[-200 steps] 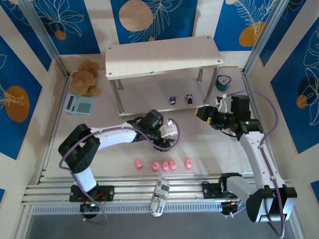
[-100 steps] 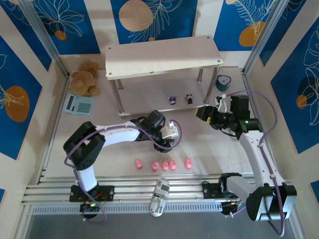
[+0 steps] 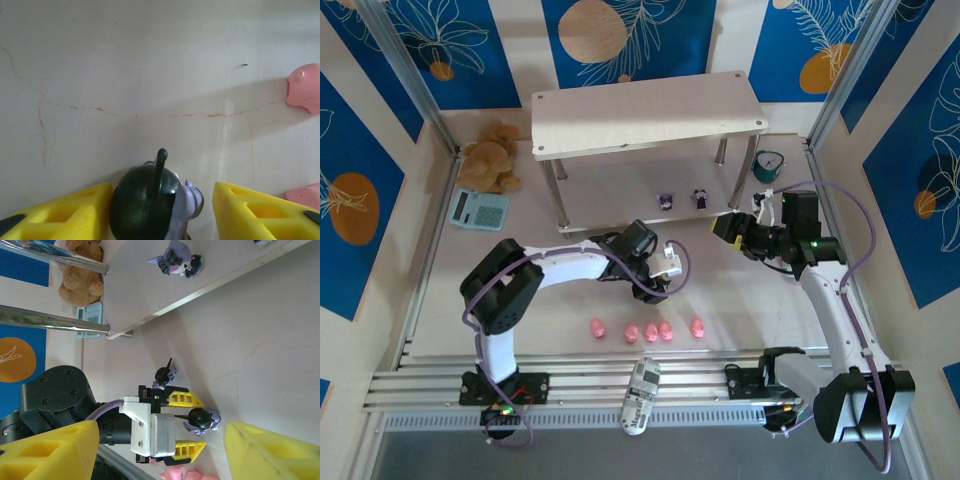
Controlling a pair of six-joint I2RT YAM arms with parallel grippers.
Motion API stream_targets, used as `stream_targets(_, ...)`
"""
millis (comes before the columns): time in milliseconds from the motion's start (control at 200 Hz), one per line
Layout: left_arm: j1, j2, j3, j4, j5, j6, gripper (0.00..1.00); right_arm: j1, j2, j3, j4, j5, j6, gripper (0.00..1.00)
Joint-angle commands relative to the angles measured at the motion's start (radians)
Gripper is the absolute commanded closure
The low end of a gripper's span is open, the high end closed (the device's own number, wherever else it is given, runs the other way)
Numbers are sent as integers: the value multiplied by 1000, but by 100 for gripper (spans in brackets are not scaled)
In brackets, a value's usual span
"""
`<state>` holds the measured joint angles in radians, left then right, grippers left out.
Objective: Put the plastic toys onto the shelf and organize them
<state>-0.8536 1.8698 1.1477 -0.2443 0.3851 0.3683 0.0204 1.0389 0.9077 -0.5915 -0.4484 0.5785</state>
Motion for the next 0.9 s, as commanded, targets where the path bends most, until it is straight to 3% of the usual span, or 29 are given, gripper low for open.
stream_targets(0, -10, 22, 29, -44, 34, 24, 53, 4, 9, 8, 2, -9, 6, 33)
stream_targets(300, -9, 61, 70, -105, 36, 37, 70, 3, 11, 3, 9, -9, 9, 32)
stream_targets(590, 20, -21, 27, -25, -50, 3, 70, 1, 15, 0, 11, -3, 7, 33)
stream_targets(895, 119, -87, 90, -51, -93, 37, 70, 0, 24, 0, 25, -9, 10, 33)
